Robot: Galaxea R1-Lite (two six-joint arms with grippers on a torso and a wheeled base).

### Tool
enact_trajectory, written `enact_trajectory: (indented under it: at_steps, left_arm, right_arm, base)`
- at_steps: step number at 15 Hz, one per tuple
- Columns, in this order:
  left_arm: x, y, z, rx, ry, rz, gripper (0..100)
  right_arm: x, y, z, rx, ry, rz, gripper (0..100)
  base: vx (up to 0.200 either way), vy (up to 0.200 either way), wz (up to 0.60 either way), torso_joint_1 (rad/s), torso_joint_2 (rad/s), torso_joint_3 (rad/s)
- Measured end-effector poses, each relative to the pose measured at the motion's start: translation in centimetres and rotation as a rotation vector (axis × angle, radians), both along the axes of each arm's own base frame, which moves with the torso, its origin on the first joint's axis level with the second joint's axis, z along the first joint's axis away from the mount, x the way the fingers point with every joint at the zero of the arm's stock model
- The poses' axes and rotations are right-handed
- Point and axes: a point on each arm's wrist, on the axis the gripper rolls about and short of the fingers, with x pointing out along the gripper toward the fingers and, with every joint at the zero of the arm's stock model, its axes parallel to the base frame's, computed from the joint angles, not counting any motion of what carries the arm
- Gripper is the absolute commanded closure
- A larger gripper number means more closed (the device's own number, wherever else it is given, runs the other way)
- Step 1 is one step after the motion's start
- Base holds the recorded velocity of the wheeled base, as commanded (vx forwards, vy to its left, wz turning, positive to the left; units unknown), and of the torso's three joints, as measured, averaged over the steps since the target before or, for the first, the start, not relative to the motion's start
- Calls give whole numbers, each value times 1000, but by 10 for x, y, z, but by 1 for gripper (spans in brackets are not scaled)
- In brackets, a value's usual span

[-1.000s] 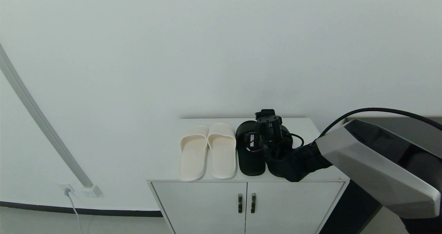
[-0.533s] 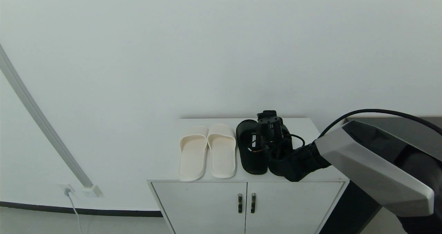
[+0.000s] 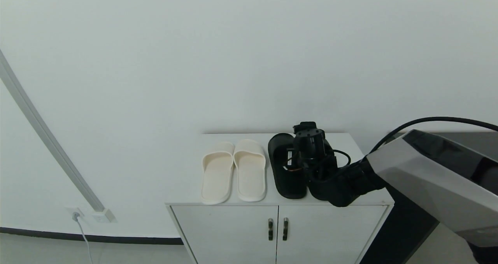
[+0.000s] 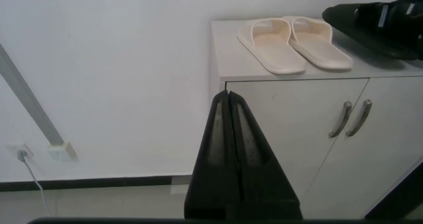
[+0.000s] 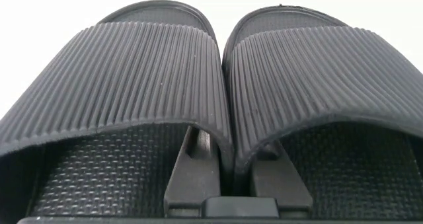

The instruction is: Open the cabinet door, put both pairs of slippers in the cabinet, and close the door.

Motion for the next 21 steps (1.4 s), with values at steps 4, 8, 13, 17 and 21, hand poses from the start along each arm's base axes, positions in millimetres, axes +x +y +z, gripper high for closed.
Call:
enact_trajectory:
  at_steps: [4,8,13,17,21]
  left_arm:
    - [0,0,0,1,0,1,100]
    - [0,0,0,0,0,0,100]
    - [0,0,0,1,0,0,100]
    - [0,0,0,0,0,0,100]
    - [0,0,0,0,0,-1,100]
  right_arm:
    - [-59,-15,23,-46,-9,156,100]
    - [-135,-40,48,-49,2,415,100]
    - [-205,-85,69,-3,87,754,100]
    - [-232,-107,76,53,127,861,100]
    - [-237,-112,77,58,125,872,100]
  base:
    - [0,0,0,0,0,0]
    - [0,0,0,0,0,0]
    - [0,0,0,0,0,0]
    - [0,0,0,0,0,0]
    - [-150,0,0,7,7,1]
